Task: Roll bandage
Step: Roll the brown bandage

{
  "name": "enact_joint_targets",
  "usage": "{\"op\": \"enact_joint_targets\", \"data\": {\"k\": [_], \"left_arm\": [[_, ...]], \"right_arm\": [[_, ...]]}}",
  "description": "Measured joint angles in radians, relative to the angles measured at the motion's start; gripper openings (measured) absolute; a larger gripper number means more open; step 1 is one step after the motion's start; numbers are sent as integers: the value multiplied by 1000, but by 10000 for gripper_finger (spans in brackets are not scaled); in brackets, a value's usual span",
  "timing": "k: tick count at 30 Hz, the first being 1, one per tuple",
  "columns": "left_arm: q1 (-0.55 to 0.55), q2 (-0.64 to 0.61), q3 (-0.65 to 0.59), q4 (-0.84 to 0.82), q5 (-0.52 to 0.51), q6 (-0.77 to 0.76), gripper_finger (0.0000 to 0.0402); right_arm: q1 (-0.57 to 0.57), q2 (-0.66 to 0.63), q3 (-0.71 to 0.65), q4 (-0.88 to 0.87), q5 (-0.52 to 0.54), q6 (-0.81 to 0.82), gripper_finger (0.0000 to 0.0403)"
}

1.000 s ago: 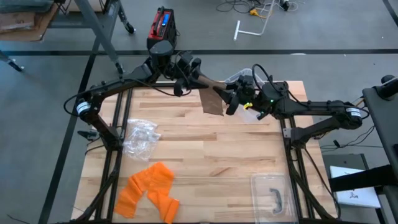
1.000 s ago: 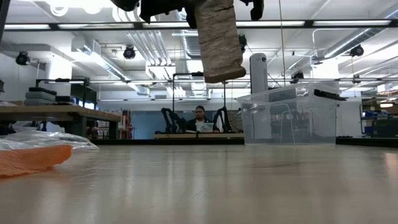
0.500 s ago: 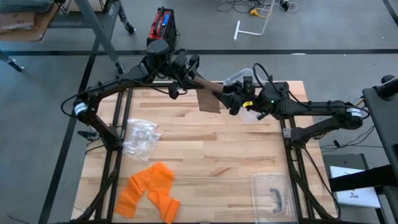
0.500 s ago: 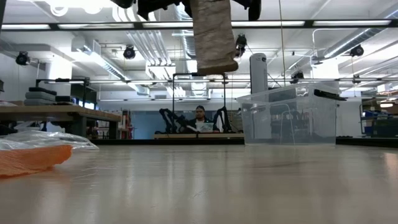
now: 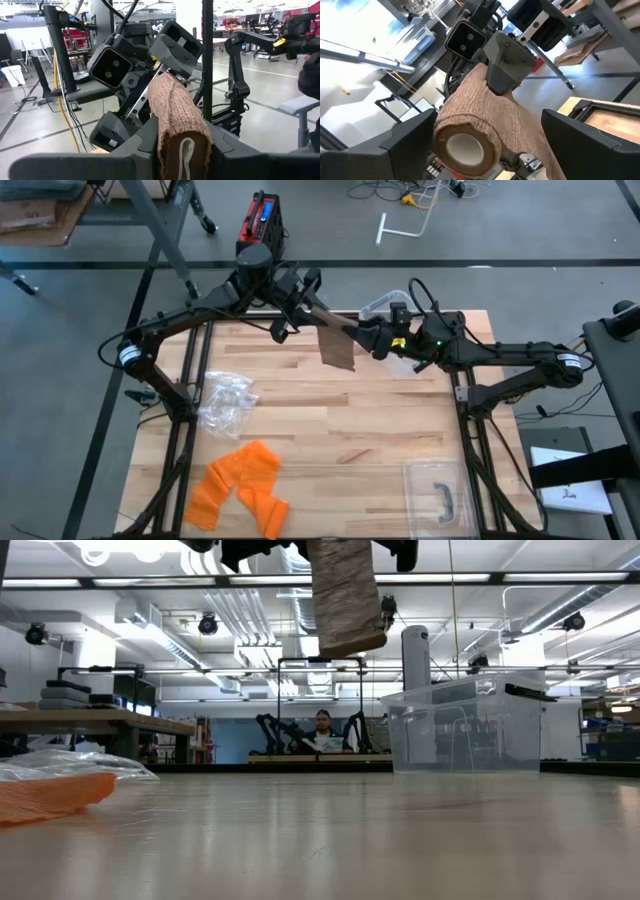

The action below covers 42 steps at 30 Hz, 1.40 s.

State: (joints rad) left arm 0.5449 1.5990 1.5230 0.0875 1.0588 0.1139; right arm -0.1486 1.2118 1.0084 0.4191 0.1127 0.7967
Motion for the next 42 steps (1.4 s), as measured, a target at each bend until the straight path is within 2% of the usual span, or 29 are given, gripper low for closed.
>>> {"op": "enact_joint_targets", "data": {"k": [10,17,22,33,38,42], "left_arm": [[0,-1,0,-7,-1,-12,83],[0,-1,0,-7,-49,16,82],[0,0,0,-41,-56,78,83],[9,-1,0,-62,-57,119,87],[14,-3,0,-62,-56,114,101],[15,-13,0,-62,-56,108,112]], "right_arm": [[-9,4,42,-16,0,-67,355],[-9,55,116,-153,-1,-15,355],[-9,77,133,-152,-1,16,347],[-8,77,135,-148,11,21,271],[-8,77,135,-159,12,-11,232],[-8,77,135,-160,-1,-39,219]]}}
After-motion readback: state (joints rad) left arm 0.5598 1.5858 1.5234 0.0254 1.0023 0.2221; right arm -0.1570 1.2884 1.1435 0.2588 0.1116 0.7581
